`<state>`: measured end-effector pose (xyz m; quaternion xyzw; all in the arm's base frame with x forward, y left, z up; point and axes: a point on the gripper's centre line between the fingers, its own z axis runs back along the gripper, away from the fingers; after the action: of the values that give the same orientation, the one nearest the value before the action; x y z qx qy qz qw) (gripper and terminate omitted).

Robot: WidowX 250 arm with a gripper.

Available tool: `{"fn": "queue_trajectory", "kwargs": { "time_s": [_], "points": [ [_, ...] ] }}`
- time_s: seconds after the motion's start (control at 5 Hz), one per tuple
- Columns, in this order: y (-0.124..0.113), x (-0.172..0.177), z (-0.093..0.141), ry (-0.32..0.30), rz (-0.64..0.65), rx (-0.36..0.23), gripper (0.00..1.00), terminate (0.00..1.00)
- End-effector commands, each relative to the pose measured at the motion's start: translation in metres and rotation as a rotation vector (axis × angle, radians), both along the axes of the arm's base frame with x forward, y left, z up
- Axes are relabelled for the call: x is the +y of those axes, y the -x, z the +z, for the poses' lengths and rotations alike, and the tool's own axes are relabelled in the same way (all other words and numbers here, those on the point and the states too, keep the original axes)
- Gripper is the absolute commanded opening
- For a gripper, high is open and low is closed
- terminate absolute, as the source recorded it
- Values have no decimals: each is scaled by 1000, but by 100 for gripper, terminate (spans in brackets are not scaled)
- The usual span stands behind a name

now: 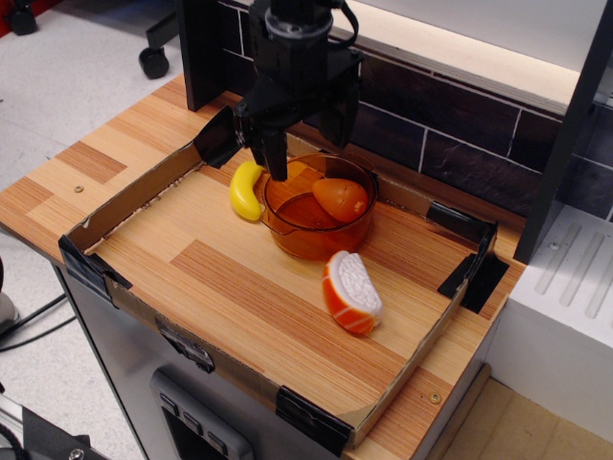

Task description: Take carrot out of pot

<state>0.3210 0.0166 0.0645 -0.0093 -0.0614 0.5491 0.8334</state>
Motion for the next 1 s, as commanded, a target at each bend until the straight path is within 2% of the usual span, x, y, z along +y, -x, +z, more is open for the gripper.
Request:
{"fn": "queue_trajectory", "kwargs": {
  "time_s": [0.0,0.4,0.8],
  "points": [
    [1,-6,-8,-13,-19,-49,100,0],
    [-3,-11,-24,-3,-23,21,100,0],
    [-4,-16,-32,-10,-25,23,100,0]
  ]
}}
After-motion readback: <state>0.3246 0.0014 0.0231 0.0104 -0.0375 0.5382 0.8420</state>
